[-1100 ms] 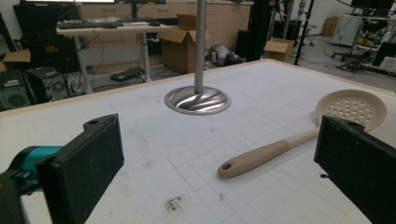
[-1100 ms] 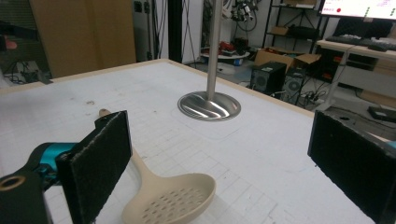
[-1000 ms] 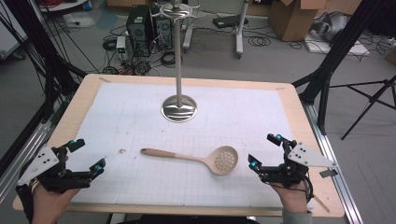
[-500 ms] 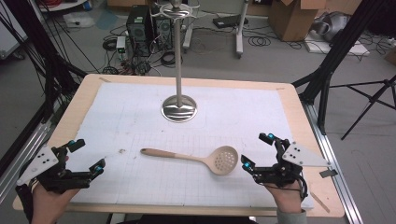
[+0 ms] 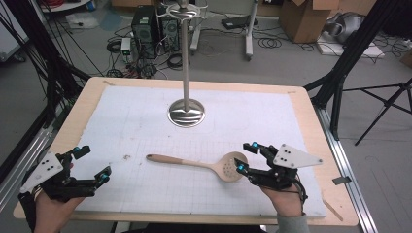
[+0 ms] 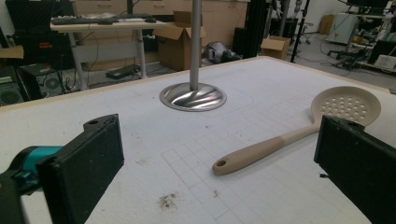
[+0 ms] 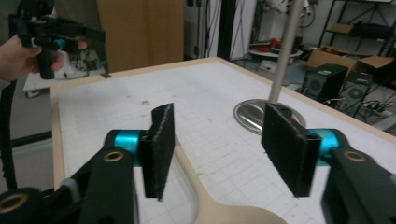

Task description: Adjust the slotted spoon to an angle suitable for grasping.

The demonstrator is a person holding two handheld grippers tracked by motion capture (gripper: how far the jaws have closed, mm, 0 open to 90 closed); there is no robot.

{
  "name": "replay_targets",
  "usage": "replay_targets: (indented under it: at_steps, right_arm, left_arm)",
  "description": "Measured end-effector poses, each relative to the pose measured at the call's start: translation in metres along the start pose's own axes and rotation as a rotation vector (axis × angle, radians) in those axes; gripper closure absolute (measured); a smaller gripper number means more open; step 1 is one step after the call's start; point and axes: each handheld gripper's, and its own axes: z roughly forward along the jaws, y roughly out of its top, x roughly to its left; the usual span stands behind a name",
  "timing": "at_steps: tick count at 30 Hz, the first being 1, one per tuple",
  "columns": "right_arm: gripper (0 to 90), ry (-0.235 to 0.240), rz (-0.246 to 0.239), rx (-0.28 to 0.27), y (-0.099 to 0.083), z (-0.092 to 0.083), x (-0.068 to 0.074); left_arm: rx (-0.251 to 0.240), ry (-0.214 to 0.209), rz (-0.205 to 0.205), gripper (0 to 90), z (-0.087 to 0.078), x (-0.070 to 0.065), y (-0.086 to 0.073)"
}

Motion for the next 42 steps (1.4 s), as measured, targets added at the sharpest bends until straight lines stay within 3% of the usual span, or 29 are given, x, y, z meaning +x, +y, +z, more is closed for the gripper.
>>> replay_targets:
  at_steps: [2, 11, 14, 22, 42]
  right_arm:
    - [57.1, 0.031, -0.010, 0.024, 0.002, 0.012, 0.004]
    - [70.2, 0.098, -0.044, 0.099, 0.003, 0.042, 0.007]
    - [77.5, 0.110, -0.071, 0.131, 0.003, 0.052, 0.009]
    - [89.4, 0.139, -0.068, 0.169, 0.000, 0.069, 0.013]
    - [89.6, 0.169, -0.072, 0.248, -0.003, 0.103, 0.011]
  left_arm:
    - [0.005, -0.003, 0.002, 1.8, 0.000, 0.000, 0.000]
    - [0.001, 0.000, -0.005, 1.8, -0.002, 0.001, -0.001]
    - [0.004, 0.002, -0.009, 1.8, -0.002, 0.002, -0.002]
    - [0.012, -0.001, -0.009, 1.8, -0.001, 0.001, -0.003]
    - [0.022, -0.005, -0.015, 1.8, -0.001, 0.001, -0.006]
